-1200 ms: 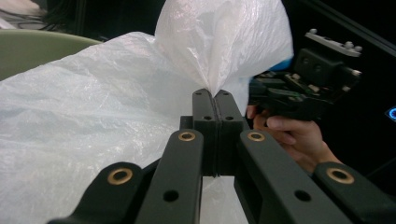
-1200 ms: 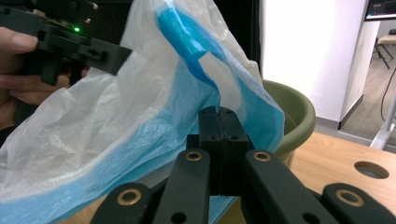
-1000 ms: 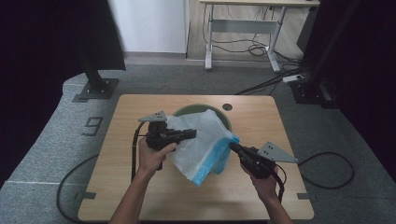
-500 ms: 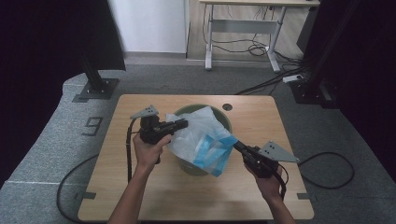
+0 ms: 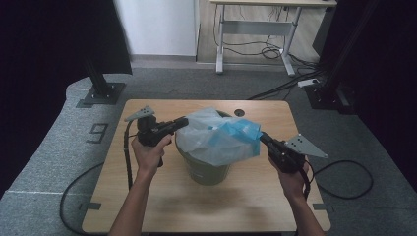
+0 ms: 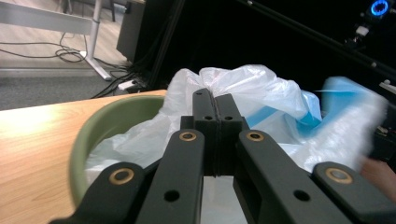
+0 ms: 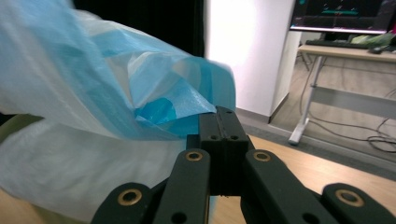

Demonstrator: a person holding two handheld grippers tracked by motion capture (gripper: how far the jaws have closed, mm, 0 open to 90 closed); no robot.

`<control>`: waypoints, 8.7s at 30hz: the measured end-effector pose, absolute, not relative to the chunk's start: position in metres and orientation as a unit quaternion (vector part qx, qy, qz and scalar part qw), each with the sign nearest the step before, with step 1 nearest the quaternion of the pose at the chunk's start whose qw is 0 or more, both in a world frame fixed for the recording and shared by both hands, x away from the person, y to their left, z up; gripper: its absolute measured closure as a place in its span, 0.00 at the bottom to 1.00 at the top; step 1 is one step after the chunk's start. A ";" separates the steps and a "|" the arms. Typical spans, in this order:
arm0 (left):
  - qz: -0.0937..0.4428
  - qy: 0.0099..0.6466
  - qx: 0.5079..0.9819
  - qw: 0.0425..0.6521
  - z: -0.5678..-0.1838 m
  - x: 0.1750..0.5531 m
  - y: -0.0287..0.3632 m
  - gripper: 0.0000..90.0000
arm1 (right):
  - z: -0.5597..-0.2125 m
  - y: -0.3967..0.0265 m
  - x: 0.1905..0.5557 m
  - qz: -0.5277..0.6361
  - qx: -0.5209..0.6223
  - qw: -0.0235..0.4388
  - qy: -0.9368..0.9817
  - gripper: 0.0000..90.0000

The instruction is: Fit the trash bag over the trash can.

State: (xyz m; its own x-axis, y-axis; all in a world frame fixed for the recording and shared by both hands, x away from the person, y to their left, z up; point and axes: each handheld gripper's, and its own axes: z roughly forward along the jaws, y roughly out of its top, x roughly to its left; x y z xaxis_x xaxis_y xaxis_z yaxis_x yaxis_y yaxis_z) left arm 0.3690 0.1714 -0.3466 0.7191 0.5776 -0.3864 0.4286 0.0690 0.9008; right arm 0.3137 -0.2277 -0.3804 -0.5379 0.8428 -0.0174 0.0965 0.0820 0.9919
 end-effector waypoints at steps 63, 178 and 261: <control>0.027 0.415 0.685 0.598 -0.424 0.347 0.223 1.00 | -0.474 -0.215 0.289 0.568 0.368 0.187 0.712 0.99; 0.039 0.475 0.708 0.521 -0.437 0.425 0.206 1.00 | -0.456 -0.204 0.434 0.510 0.444 0.224 0.702 0.98; 0.007 0.477 0.727 0.494 -0.463 0.417 0.204 1.00 | -0.398 -0.198 0.355 0.553 0.400 0.180 0.709 0.82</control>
